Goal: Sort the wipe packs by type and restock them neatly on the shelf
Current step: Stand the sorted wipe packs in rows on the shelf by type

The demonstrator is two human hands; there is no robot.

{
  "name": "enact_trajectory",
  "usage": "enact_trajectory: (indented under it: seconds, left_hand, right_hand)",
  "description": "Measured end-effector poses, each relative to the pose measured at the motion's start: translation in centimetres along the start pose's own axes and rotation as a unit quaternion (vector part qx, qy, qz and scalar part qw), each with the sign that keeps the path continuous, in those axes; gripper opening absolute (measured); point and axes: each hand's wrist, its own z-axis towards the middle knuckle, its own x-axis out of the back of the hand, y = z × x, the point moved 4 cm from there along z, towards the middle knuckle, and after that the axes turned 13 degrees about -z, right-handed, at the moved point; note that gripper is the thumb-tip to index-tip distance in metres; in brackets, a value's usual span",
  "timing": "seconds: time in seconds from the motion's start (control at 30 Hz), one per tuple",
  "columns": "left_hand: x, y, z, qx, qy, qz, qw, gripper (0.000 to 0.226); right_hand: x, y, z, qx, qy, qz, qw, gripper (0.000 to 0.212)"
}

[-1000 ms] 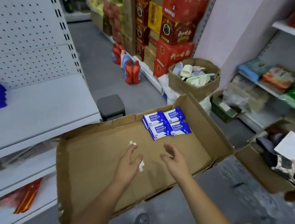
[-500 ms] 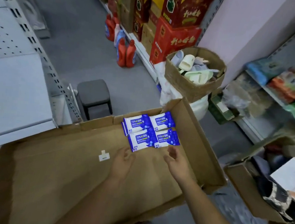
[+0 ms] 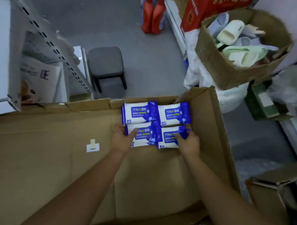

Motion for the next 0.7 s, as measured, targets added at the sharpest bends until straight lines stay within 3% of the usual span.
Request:
enact_trajectory:
  seconds: [0.1,0.3,0.5,0.7]
  left_hand:
    - [-1.0,-1.4,1.0,0.016,0.031,0.028,0.999,0.058]
    - [0.8,-1.5,0.2,0.058,0.057,-0.049,0.996,0.033]
    - [6.7,-1.4,-3.4,0.089,0.045,-0.151,0.984,0.032]
    - [14.6,-0.4,-8.7,0.081,0.030,-0.248,0.965,0.027]
  right_hand:
    - [-0.3,-0.2,1.3,0.000,-0.014,-0.026,1.000,0.064]
    - [1.0,-1.0,0.6,0.017,-0.068,0.008,0.997,0.041]
    - [2.3,-2.1,-4.9,0.044,-0.094,0.127,0.987,0.038]
    - [2.0,-5.8,-12.7,0.101,-0.156,0.147,0.971,0.017]
